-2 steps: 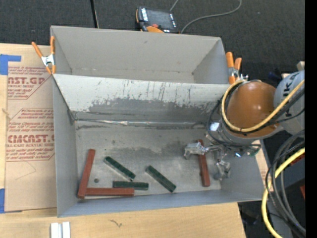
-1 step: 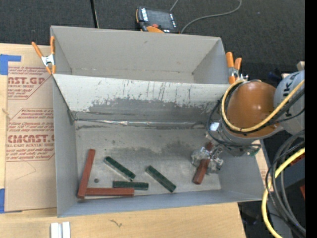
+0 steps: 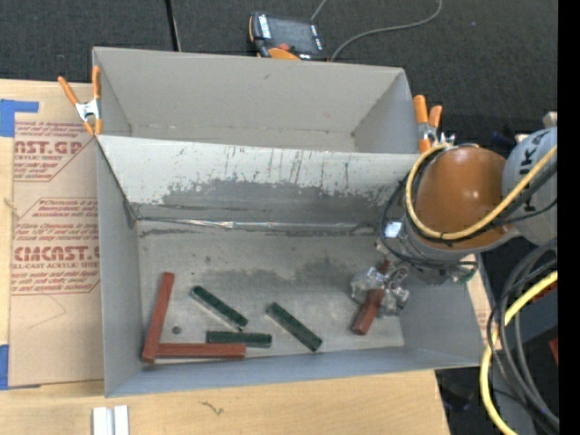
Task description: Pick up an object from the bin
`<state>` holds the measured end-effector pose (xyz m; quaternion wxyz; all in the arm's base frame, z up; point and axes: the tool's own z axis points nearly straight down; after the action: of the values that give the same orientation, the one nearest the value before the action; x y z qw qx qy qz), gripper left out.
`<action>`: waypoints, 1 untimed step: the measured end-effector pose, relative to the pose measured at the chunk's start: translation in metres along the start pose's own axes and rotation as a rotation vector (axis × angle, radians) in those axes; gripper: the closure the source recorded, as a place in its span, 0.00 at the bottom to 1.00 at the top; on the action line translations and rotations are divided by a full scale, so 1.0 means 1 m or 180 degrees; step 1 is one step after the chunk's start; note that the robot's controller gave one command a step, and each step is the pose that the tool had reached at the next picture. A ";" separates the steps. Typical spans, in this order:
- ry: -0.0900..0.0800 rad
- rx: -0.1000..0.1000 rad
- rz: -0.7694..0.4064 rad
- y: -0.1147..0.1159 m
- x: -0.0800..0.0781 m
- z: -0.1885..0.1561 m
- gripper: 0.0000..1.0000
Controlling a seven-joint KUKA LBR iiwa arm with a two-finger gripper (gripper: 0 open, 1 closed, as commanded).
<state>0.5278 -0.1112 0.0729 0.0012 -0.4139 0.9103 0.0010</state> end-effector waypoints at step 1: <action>-0.0006 0.0022 0.0004 -0.001 -0.003 -0.073 1.00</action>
Offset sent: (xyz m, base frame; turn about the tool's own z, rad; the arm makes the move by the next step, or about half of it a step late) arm 0.0002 0.0001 0.0689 0.0000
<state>0.5300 -0.1102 0.1457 0.0036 -0.4133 0.9106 -0.0018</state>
